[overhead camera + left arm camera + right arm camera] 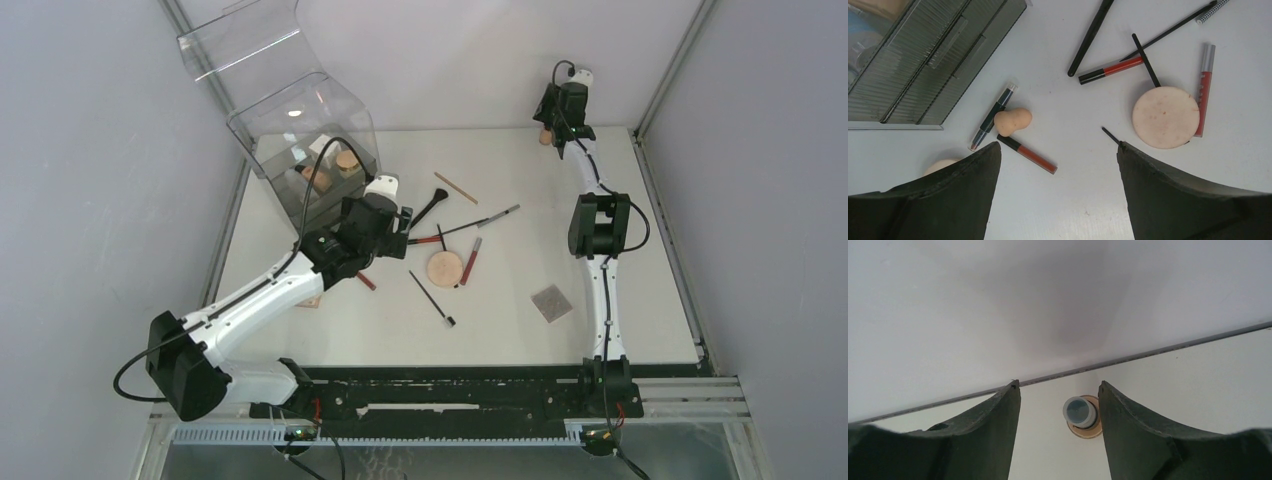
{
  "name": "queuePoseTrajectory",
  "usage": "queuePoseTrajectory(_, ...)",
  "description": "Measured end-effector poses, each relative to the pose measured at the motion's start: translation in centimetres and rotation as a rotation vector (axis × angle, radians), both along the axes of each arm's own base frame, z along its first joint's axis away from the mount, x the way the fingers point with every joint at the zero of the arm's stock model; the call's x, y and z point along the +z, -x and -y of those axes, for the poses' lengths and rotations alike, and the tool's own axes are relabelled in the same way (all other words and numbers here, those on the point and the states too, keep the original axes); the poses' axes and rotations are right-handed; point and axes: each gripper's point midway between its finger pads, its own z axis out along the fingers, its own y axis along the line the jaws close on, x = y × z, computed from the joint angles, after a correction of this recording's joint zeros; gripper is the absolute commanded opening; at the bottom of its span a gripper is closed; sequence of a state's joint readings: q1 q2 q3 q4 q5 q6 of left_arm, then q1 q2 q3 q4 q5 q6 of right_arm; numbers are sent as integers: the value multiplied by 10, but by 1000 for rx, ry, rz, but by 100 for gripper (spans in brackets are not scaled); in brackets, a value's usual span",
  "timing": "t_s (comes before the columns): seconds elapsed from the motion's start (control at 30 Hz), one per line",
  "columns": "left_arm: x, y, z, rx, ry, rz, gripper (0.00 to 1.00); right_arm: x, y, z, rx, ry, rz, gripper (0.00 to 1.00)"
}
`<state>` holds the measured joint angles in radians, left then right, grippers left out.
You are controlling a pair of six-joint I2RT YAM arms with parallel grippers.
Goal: Organize the makeup
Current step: Move the makeup to the center of the board.
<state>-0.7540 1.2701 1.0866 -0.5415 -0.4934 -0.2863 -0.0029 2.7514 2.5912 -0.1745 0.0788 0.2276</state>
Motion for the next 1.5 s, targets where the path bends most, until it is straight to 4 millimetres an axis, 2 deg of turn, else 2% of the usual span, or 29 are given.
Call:
queuePoseTrajectory(0.5,-1,-1,0,-3,-9,-1,89,1,0,3,-37,-94,6,59)
queuePoseTrajectory(0.83,-1,-1,0,-2,-9,-1,90,-6,3,2,-42,-114,-24,52)
queuePoseTrajectory(1.17,-1,-2,0,0,-9,-1,90,-7,4,8,-57,-135,-27,36)
queuePoseTrajectory(1.5,-1,-2,-1,1,-10,0,90,-9,3,6,-51,-147,-16,17)
